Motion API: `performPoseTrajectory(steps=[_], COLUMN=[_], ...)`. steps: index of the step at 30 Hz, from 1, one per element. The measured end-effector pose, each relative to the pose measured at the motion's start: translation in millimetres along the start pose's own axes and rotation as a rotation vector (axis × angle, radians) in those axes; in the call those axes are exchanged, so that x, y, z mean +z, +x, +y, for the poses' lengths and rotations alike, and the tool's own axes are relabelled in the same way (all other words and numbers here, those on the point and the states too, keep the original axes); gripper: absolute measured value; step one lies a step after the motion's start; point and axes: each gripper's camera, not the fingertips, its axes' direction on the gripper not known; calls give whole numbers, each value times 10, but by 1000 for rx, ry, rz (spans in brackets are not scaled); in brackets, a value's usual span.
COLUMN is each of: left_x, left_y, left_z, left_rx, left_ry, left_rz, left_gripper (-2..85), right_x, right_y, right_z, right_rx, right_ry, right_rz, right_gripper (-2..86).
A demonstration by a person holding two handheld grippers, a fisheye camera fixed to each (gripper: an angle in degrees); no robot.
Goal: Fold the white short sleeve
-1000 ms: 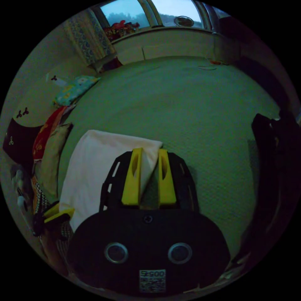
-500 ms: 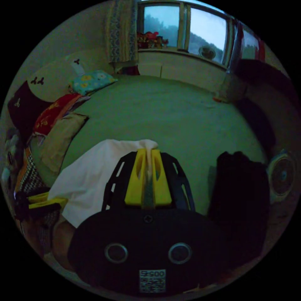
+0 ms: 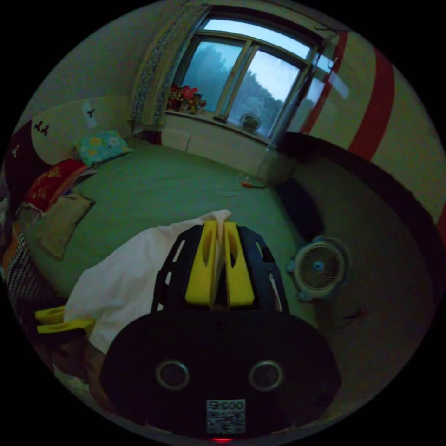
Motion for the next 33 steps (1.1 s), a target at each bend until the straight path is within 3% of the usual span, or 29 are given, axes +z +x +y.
performPoseTrajectory(steps=[6, 9, 12, 15, 23, 28, 33], left_x=[726, 1315, 1670, 1685, 1782, 1802, 1776], left_y=[876, 1182, 1384, 1449, 1666, 1768, 1815], left_z=[-323, -358, -330, -347, -418, -449, -491], left_rx=[-87, -113, -75, -71, -89, -96, -93], left_ry=[51, -61, -169, -127, -133, -140, -156], left_rz=[115, 129, 114, 155, 196, 192, 185], left_gripper=[68, 75, 76, 76, 77, 76, 77], right_x=[155, 541, 438, 184, -98, 31, 47], right_y=[1134, 1526, 1670, 1758, 2214, 2268, 2144], right_z=[170, 524, 998, 1554, 2770, 3023, 3094], right_rx=[112, 181, 174, 132, 279, 337, 275], right_ry=[-105, -371, -301, -281, -408, -444, -471], right_rz=[132, 78, -1, -62, -133, -175, -141], right_gripper=[-4, 26, 33, 52, 66, 61, -2])
